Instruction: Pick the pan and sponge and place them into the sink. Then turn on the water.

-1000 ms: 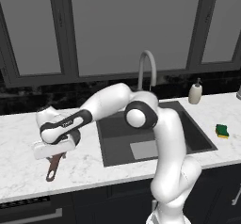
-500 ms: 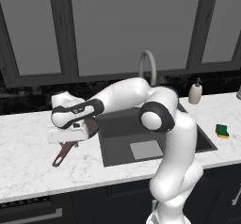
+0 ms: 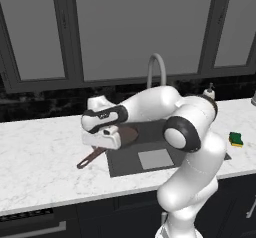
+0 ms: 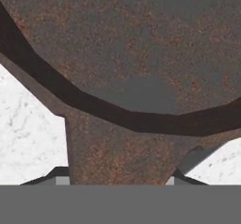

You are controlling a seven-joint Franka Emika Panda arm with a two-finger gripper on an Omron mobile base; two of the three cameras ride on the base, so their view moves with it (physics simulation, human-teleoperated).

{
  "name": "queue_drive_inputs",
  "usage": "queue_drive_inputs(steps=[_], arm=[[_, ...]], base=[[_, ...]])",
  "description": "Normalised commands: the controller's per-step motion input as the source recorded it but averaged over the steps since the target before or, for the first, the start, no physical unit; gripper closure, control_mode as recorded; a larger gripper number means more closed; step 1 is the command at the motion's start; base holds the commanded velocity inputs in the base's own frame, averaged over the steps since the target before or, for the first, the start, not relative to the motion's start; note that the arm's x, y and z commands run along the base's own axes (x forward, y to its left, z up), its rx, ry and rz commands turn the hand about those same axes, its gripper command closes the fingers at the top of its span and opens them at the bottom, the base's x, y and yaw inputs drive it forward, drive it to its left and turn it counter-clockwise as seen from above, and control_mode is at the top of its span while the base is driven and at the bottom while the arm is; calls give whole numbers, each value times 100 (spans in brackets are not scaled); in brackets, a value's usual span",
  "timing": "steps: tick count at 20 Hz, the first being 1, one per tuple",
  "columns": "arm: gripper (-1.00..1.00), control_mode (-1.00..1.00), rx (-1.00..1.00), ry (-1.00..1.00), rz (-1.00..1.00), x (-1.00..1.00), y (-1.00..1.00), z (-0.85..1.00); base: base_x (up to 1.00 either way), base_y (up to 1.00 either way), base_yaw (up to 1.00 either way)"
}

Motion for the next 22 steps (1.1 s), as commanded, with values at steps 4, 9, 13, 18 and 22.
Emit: queue_drive_inputs(steps=[4,9,13,18,22], arm=[[100,-100,-8,0,-39,23,-100,-16],[100,-100,-10,0,-31,46,-100,-24],[100,-100,-9,0,-16,20,-96,-23],[100,-100,-5,-1,-11,12,-87,-28],[100,-100,-1,0,-11,38,-24,-36]], base=[[0,0,0],[0,0,0],[0,0,0],[0,0,0],[0,0,0]])
